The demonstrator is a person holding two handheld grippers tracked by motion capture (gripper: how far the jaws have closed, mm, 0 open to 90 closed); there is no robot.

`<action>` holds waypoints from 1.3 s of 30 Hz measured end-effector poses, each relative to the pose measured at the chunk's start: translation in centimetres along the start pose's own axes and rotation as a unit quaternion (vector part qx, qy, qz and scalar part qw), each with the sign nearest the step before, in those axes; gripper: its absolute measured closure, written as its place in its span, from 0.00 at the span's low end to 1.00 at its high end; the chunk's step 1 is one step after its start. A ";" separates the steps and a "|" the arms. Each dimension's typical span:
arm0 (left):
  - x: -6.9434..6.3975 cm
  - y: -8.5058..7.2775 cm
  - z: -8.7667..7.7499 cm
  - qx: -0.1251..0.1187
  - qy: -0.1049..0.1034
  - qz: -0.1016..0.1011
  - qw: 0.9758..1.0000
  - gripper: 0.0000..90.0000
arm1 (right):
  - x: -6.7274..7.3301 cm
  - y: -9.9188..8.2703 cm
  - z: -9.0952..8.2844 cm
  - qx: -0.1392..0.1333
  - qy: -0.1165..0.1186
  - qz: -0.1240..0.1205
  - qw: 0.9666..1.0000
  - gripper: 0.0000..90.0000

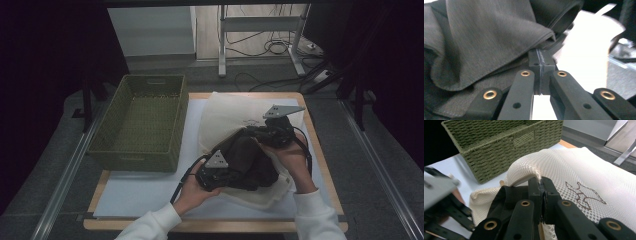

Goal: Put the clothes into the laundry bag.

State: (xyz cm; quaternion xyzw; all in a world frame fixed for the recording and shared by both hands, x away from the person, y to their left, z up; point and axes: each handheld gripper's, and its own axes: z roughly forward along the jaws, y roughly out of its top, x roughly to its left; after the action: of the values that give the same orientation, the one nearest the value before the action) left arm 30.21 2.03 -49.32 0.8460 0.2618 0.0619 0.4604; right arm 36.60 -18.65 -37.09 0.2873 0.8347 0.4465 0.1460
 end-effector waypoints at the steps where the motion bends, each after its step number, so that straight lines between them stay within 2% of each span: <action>1: 0.2 -0.1 0.6 0.007 0.002 -0.002 1.000 1.00 | 0.0 0.0 0.0 0.000 0.000 0.000 1.000 0.97; 5: 0.3 0.1 1.8 0.011 0.009 -0.002 1.000 1.00 | 0.0 0.0 0.0 0.000 0.000 0.000 1.000 0.97; 8: 0.0 0.5 2.5 0.018 0.030 0.019 0.999 1.00 | -0.1 0.0 -0.1 0.000 0.000 0.001 1.000 0.97; 10: 0.2 0.6 3.0 0.023 0.035 0.019 0.999 1.00 | 0.0 0.0 -0.1 0.000 0.001 0.001 1.000 0.97; 14: 0.7 0.9 3.5 0.025 0.039 0.009 0.999 1.00 | 0.1 0.1 -0.1 0.001 0.001 -0.001 1.000 0.97; 15: 0.7 1.1 3.5 0.030 0.047 0.017 0.998 1.00 | 0.1 0.1 -0.1 0.002 0.001 -0.001 1.000 0.97; 16: 0.7 1.2 3.7 0.026 0.053 0.014 0.998 1.00 | 0.1 0.1 -0.1 0.002 0.001 -0.002 1.000 0.97; 19: 1.0 1.6 4.1 0.033 0.069 0.022 0.997 1.00 | 0.2 0.1 -0.1 0.002 0.003 -0.004 1.000 0.97; 24: 1.3 2.1 4.7 0.032 0.079 0.017 0.996 1.00 | 0.2 0.2 -0.2 0.000 0.007 -0.005 1.000 0.97; 27: 1.5 2.5 4.9 0.036 0.086 0.021 0.995 1.00 | 0.3 0.2 -0.3 -0.001 0.007 -0.007 1.000 0.97; 30: 1.5 2.8 5.3 0.037 0.103 0.021 0.994 1.00 | 0.4 0.2 -0.3 -0.001 0.008 -0.007 1.000 0.97; 32: 1.5 3.2 5.7 0.049 0.139 0.024 0.989 1.00 | 0.4 0.2 -0.3 -0.001 0.008 -0.007 1.000 0.97; 33: 1.5 3.4 5.8 0.052 0.149 0.028 0.987 1.00 | 0.4 0.3 -0.3 -0.002 0.008 -0.007 1.000 0.97; 37: 1.7 3.9 6.4 0.047 0.154 0.022 0.987 1.00 | 0.4 0.3 -0.3 -0.002 0.008 -0.007 1.000 0.97; 39: 2.0 4.0 6.6 0.052 0.148 0.022 0.987 1.00 | 0.5 0.3 -0.3 -0.003 0.009 -0.008 1.000 0.97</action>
State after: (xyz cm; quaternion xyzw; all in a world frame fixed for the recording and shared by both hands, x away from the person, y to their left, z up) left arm 35.76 -3.62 -50.06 0.8559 0.3109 0.1832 0.3704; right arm 36.18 -18.47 -36.67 0.2764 0.8370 0.4502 0.1425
